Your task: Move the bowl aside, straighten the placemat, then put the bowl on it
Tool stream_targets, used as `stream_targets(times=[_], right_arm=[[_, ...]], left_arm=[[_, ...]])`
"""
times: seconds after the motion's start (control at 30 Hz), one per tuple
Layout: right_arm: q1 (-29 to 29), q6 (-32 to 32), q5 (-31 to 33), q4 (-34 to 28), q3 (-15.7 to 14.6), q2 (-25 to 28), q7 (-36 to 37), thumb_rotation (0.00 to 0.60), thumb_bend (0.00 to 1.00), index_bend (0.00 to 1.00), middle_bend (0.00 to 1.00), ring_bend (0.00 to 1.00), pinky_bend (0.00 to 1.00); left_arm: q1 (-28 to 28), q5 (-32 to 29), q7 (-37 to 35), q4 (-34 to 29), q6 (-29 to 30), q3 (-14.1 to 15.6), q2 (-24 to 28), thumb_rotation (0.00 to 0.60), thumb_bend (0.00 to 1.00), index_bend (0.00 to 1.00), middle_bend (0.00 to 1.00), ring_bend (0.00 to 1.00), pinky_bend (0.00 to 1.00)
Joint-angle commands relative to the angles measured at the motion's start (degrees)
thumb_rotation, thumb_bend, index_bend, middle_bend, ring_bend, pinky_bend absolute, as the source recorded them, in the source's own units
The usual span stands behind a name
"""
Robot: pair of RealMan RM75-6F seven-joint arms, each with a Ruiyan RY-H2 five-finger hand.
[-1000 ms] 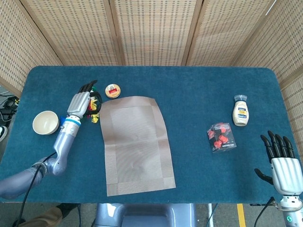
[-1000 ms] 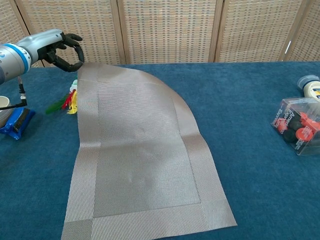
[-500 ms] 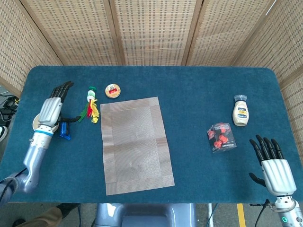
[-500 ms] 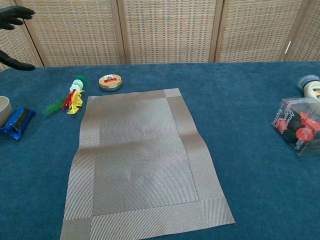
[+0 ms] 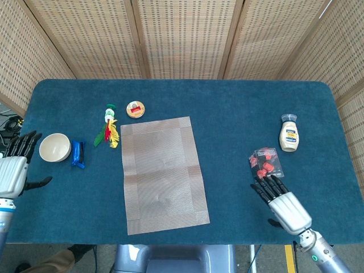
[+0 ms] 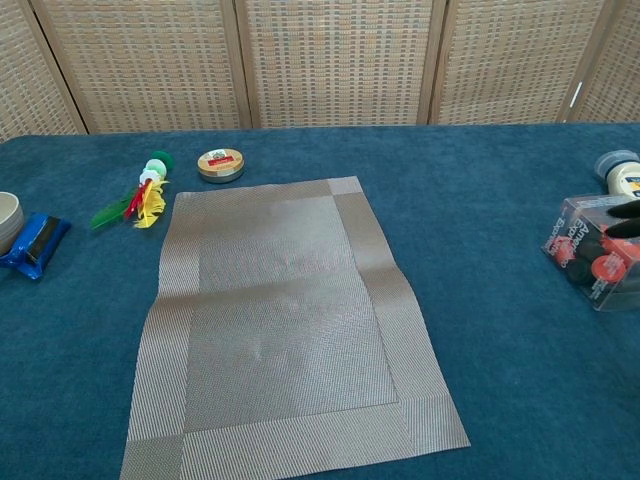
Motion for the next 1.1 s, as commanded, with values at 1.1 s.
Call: stream_targets(times=[1.1], right_arm=[[16.5, -22.6, 2.1, 4.5, 2.6, -22.4, -11.2, 0.6, 0.0, 0.15, 0.0, 0.0, 0.0]], left_arm=[[3.6, 2.3, 4.4, -2.8, 0.4, 1.3, 0.6, 0.6, 0.0, 0.0, 0.0, 0.0, 0.0]])
